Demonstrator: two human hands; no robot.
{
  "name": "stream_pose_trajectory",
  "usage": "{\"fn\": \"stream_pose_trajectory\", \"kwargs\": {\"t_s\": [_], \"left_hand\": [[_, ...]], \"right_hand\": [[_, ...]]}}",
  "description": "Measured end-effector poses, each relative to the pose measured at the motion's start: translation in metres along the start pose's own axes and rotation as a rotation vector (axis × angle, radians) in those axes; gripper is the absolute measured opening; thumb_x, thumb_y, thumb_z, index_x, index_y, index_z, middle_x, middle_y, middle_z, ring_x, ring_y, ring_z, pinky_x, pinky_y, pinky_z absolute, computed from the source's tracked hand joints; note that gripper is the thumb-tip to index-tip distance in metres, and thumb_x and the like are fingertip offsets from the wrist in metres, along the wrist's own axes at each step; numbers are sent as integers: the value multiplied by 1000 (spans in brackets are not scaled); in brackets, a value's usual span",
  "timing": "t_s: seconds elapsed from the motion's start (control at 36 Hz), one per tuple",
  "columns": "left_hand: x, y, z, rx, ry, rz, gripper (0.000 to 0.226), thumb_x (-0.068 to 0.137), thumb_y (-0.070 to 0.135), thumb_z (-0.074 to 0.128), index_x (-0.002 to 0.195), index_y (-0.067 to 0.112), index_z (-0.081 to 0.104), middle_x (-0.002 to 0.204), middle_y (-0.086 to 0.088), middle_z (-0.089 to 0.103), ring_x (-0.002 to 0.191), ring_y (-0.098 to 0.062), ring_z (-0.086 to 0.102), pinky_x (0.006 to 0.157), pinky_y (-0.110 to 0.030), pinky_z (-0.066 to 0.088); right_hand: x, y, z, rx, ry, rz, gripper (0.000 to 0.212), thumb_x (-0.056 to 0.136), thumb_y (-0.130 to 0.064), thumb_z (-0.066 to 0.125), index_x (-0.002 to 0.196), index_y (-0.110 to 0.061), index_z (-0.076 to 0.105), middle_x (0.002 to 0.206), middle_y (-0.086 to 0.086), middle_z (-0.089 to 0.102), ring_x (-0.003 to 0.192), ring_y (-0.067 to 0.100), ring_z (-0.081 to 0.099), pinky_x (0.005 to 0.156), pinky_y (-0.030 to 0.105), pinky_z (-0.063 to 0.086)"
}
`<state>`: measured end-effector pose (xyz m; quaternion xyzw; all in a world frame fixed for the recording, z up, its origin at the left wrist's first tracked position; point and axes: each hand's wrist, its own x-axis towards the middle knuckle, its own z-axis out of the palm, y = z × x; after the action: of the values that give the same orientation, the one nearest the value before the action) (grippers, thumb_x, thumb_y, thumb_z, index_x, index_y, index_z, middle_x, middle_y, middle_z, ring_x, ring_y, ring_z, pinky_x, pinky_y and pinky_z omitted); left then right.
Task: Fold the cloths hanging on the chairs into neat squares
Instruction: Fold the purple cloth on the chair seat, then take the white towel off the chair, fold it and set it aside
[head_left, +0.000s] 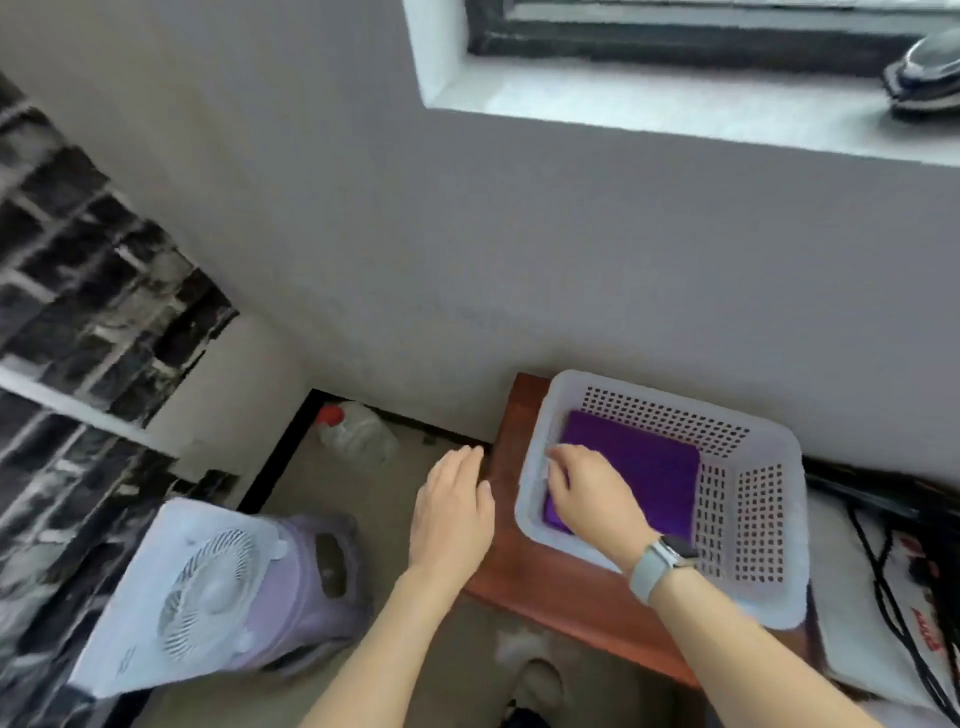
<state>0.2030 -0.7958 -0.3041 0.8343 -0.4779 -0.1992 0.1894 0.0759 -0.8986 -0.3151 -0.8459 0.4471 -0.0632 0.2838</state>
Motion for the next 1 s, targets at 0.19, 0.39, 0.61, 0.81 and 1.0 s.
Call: {"fn": "stream_pose_trajectory", "kwargs": {"t_s": [0.19,0.39,0.61,0.81,1.0], "left_hand": [[-162,-108,-80,-20,241,-339,39,95,22,41,133,14,44,136,-2,47,126,-19,40,105,-29,28],[-406,-185,-130,-117,529,-645,47,89,33,35,121,6,55,122,-11,57,115,-29,51,97,-33,37],[-664,-228,-141,22,821,-1010,33,87,23,48,114,10,62,110,-11,64,103,-31,58,90,-38,44],[-844,-235,-107,-17,1027,-1350,33,90,25,48,118,13,59,118,-9,61,112,-28,54,97,-37,40],[-962,-250,-83,-90,1156,-1594,39,82,28,42,108,8,64,109,-12,65,103,-31,59,89,-39,45]], "right_hand": [[-95,-151,54,-37,-196,-355,29,91,-22,37,112,-17,57,107,6,61,105,27,55,86,38,46],[-256,-291,120,-48,-473,-705,32,82,-31,27,86,-13,54,97,12,61,93,32,55,71,34,38],[-461,-401,191,-82,-666,-1071,20,93,-15,39,84,-15,57,103,12,65,99,32,58,76,32,40],[-617,-460,258,-204,-911,-1337,30,95,-29,31,95,-15,58,100,6,67,92,30,63,79,39,50],[-738,-506,320,-252,-1117,-1522,26,96,-25,34,79,-18,52,92,7,65,87,30,61,76,37,47]]}}
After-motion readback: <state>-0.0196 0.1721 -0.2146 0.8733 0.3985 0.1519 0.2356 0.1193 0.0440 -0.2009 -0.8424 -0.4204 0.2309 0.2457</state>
